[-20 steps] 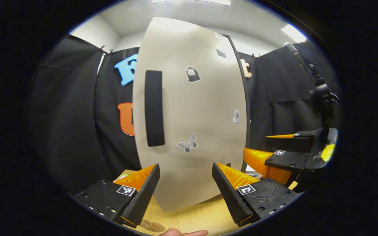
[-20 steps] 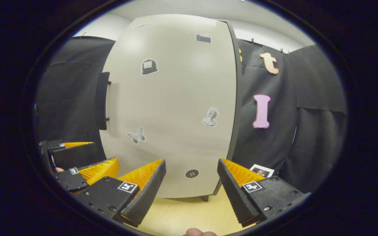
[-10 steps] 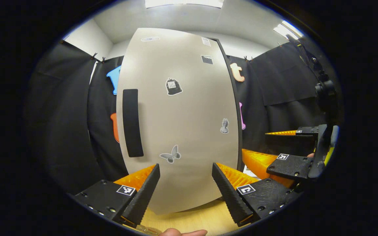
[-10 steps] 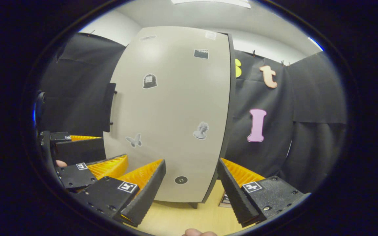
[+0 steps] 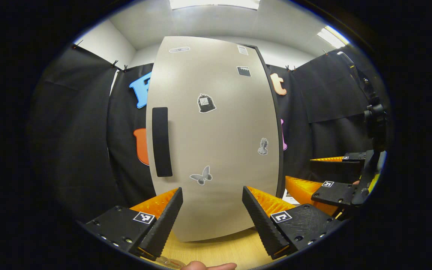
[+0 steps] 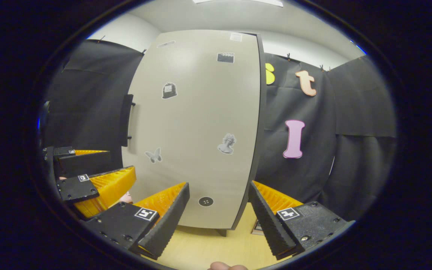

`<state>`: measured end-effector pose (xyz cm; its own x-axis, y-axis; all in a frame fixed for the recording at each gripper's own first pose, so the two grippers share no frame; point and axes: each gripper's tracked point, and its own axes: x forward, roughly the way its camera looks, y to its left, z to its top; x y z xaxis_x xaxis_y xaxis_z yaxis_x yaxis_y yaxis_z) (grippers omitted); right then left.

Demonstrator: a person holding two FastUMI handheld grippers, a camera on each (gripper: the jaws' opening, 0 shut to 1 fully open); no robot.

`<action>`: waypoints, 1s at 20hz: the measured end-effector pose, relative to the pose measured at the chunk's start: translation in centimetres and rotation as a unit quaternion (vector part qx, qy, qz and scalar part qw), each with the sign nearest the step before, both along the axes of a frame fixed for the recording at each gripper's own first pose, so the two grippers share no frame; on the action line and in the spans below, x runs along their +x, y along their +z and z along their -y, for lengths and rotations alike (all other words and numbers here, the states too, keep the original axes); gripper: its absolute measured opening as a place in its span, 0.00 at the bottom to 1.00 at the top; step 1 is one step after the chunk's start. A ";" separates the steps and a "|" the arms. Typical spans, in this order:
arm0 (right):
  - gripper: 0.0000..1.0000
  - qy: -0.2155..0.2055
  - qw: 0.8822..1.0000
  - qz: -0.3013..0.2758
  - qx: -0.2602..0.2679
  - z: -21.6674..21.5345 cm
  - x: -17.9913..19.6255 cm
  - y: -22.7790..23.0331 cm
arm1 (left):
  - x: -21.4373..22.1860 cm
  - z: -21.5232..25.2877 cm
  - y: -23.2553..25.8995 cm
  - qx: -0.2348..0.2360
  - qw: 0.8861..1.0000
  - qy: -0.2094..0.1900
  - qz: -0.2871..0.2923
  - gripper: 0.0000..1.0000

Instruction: Open the cabinet door with the right hand, grasp the bottle in the cabinet with the left hand and place it on the coaster, then close the cabinet door with the right hand.

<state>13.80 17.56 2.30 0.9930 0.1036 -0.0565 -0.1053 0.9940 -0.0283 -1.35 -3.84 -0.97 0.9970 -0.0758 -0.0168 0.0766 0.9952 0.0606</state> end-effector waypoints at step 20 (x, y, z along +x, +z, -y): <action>1.00 0.029 0.999 -0.014 0.001 1.2 -3.9 -0.8 | -0.9 -2.3 -0.2 -0.076 0.996 0.041 -0.024 0.95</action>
